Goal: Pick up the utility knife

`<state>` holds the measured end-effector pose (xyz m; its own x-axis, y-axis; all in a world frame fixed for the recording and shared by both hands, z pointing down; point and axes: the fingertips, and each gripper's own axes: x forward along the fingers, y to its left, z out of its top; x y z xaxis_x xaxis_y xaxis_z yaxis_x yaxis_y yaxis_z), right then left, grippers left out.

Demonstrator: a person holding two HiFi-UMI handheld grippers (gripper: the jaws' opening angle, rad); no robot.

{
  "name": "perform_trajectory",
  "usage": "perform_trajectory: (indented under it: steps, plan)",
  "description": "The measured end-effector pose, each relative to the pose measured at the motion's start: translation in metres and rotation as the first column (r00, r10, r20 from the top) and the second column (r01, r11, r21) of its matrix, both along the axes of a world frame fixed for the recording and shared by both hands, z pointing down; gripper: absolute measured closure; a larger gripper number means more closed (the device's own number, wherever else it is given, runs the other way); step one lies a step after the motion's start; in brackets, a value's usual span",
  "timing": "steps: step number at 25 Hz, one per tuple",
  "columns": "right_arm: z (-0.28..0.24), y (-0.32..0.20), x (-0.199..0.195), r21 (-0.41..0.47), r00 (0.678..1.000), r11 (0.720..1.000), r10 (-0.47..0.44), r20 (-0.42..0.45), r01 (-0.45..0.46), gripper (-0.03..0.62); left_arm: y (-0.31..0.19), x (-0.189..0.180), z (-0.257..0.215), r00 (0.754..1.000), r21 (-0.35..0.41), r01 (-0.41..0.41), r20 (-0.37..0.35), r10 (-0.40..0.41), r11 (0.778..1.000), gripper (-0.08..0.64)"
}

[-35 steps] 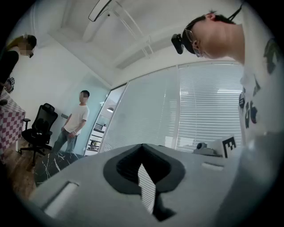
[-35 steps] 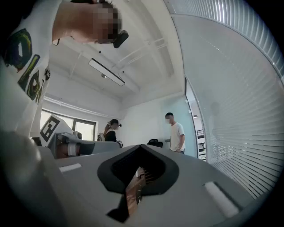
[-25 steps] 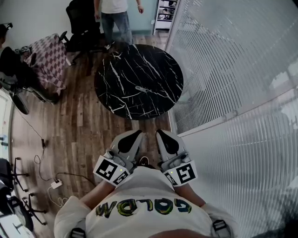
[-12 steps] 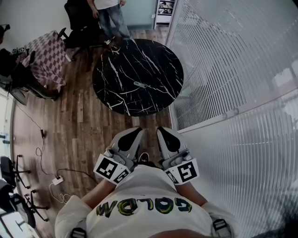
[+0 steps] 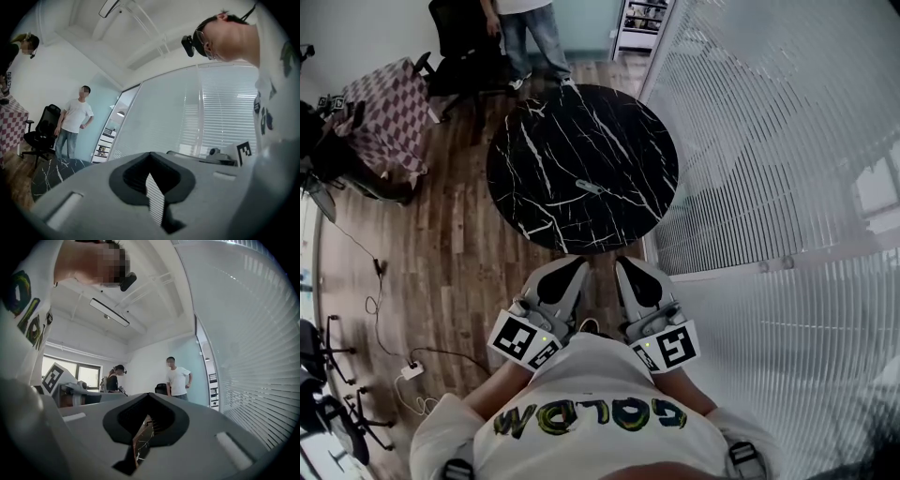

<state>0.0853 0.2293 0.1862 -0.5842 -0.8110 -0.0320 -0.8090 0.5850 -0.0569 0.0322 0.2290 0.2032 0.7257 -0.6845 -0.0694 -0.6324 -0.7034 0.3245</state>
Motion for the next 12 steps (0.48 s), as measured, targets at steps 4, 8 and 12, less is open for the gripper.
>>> perform_trajectory:
  steps: [4,8,12]
  plan:
    - [0.004,-0.045,-0.023,-0.006,1.0,1.0,-0.008,-0.009,0.008,0.591,-0.043,-0.022,0.004,1.0,-0.003,-0.001,-0.005,0.001,1.0,0.557]
    - [-0.001,-0.089,-0.051,-0.006,1.0,1.0,-0.014,-0.017,0.014,0.591,-0.085,-0.049,0.0,1.0,-0.002,-0.01,-0.004,0.01,1.0,0.557]
    - [-0.005,-0.121,-0.073,-0.005,1.0,1.0,-0.013,-0.017,0.013,0.591,-0.117,-0.071,-0.003,1.0,0.0,-0.018,0.001,0.018,1.0,0.557]
